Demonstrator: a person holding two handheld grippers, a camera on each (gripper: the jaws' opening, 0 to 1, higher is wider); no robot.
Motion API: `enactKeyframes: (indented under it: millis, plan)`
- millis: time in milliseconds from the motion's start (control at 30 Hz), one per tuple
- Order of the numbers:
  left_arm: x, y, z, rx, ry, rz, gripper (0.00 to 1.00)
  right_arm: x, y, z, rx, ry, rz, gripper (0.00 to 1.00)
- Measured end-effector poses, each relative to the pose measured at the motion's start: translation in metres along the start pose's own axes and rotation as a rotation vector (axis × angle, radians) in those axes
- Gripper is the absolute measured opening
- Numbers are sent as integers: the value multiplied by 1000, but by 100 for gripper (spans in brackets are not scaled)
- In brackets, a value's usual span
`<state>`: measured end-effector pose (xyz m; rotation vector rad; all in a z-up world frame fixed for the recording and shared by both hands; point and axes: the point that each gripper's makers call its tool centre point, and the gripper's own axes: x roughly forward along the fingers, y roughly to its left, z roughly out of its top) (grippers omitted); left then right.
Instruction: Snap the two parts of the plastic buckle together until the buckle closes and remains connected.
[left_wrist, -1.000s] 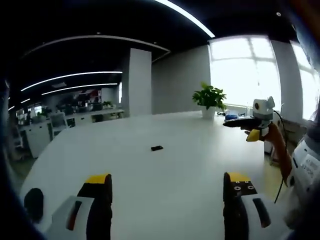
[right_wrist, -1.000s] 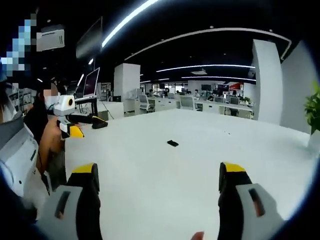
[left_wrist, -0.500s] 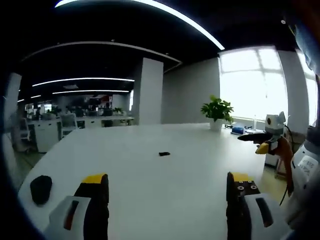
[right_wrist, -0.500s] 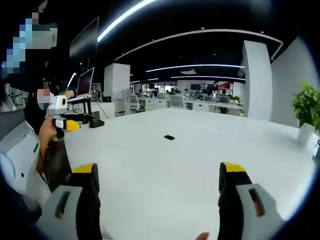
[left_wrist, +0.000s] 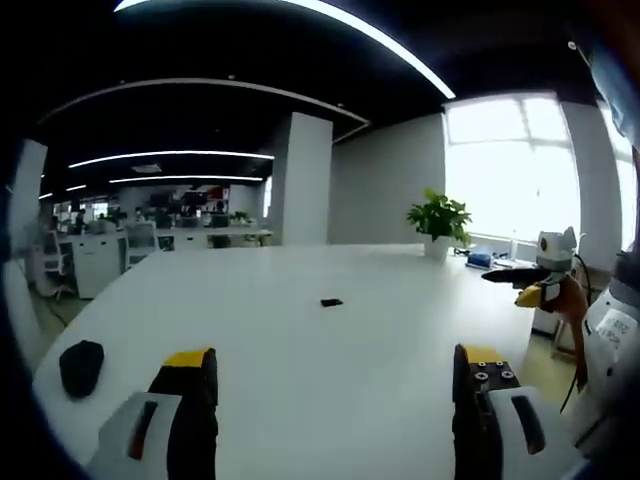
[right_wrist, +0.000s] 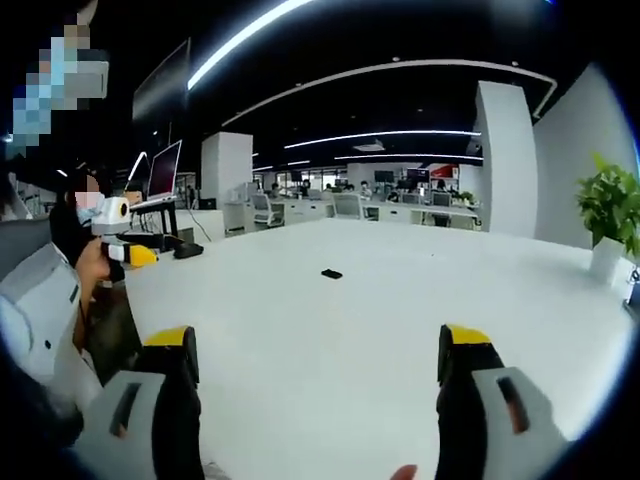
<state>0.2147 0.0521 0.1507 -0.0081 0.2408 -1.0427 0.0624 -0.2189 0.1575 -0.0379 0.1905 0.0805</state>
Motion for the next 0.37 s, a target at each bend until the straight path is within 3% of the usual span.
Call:
enactKeyframes:
  millis: [367]
  plan:
    - [-4,4,-3,21,31,31,99,-2,1,1,-5,-1,-14,100]
